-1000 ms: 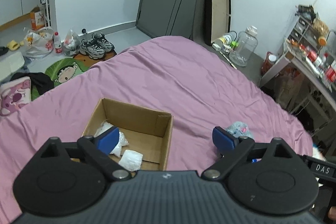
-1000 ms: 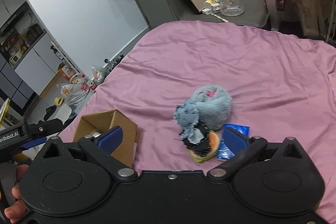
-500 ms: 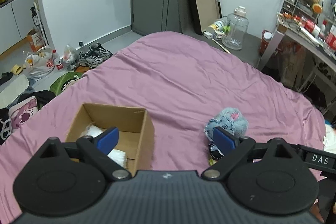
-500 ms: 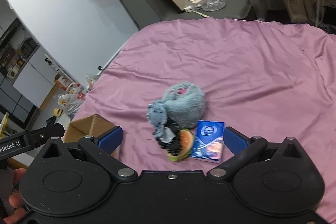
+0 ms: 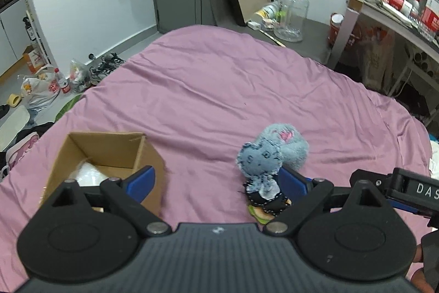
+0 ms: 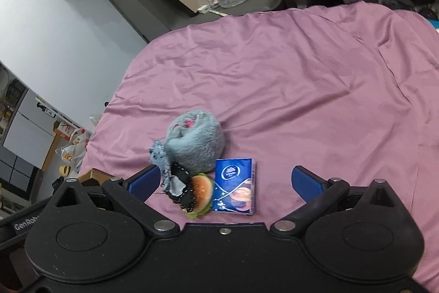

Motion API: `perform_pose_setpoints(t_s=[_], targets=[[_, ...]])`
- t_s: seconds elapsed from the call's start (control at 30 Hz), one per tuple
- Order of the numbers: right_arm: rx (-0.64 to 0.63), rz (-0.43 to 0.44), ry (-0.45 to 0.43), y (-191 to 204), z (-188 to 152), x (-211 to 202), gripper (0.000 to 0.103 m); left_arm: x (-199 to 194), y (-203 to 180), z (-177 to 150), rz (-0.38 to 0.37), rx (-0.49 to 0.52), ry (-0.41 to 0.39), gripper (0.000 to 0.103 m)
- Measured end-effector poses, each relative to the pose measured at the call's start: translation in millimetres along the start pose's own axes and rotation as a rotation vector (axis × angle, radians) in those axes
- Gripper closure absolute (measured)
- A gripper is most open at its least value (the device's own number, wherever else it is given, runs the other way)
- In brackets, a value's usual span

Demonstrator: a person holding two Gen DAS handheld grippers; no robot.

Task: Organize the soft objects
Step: 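Move both tools back to the remaining plush items and tissue pack, then grasp the denim plush doll with the left tool while the right tool grasps the Vinda tissue pack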

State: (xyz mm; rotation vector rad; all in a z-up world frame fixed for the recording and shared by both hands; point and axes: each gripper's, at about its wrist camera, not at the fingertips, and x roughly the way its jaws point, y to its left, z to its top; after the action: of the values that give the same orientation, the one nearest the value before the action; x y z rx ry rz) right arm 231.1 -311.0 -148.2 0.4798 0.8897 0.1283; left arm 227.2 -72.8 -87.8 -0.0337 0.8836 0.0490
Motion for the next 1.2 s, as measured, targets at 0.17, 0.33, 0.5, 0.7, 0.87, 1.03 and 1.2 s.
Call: perform_pose_setpoints(t_s=[0.17,0.33,0.5,0.7,0.87,1.03,1.2], targets=[[0.042,-0.010,0.022,-12,5,12,0.000,18,-13,2,0.002,0.007,0.014,0.007],[0.108,-0.010,0.043,-24,11,27,0.001,34,-21,8,-0.006,-0.010,0.015,0.008],[0.126,-0.013,0.077,-28,12,42,0.009,51,-30,11,-0.011,-0.012,0.021,0.009],[0.136,-0.007,0.133,-30,10,63,0.018,73,-34,10,-0.018,-0.058,0.045,0.011],[0.152,-0.016,0.155,-33,11,74,0.019,89,-34,11,-0.019,-0.084,0.059,0.011],[0.148,-0.022,0.181,-34,9,84,0.022,102,-32,9,-0.028,-0.111,0.074,0.018],[0.121,-0.024,0.208,-28,4,95,0.023,110,-27,6,-0.067,-0.165,0.103,0.052]])
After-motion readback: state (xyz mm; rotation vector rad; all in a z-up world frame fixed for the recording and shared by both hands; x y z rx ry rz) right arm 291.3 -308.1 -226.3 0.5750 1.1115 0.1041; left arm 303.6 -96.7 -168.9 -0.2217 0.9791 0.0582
